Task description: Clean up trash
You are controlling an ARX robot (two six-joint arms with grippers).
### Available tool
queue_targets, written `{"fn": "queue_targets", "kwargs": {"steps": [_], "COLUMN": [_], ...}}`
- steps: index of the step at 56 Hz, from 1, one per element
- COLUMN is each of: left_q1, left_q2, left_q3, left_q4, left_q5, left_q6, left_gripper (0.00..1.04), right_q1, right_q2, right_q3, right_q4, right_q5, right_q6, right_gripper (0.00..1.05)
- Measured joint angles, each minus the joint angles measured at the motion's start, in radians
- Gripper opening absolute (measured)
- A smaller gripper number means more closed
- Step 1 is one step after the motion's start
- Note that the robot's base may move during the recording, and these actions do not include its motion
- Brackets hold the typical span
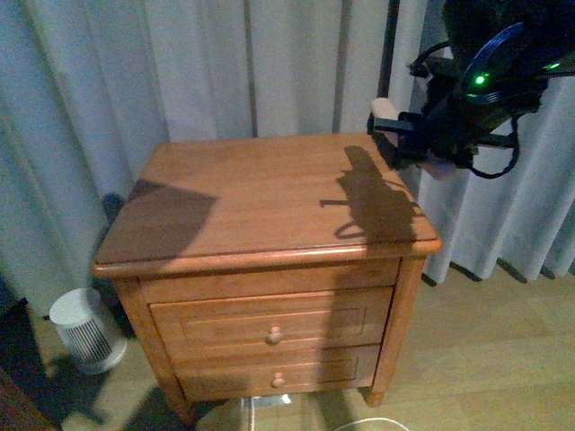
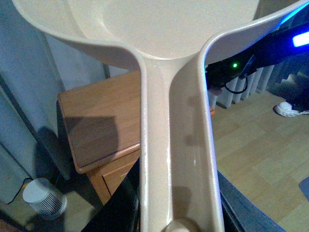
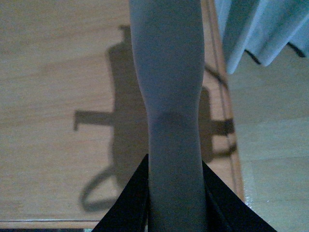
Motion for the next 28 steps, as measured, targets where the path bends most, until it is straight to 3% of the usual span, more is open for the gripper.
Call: {"fn": "queue_targets", "kwargs": {"steps": [28], "left_q1": [0.000], "left_q2": [0.000], "left_q3": [0.000], "left_q4": [0.000], "left_q5": [0.000], "left_q6": [0.000], "left_gripper": [0.27], "right_q1": [-0.021], "right_q2": [-0.517], "right_q3": [-0.335], "right_q4": [0.124], "right_q5": [0.041], "right_q6": [-0.095], "right_gripper": [0.21]}}
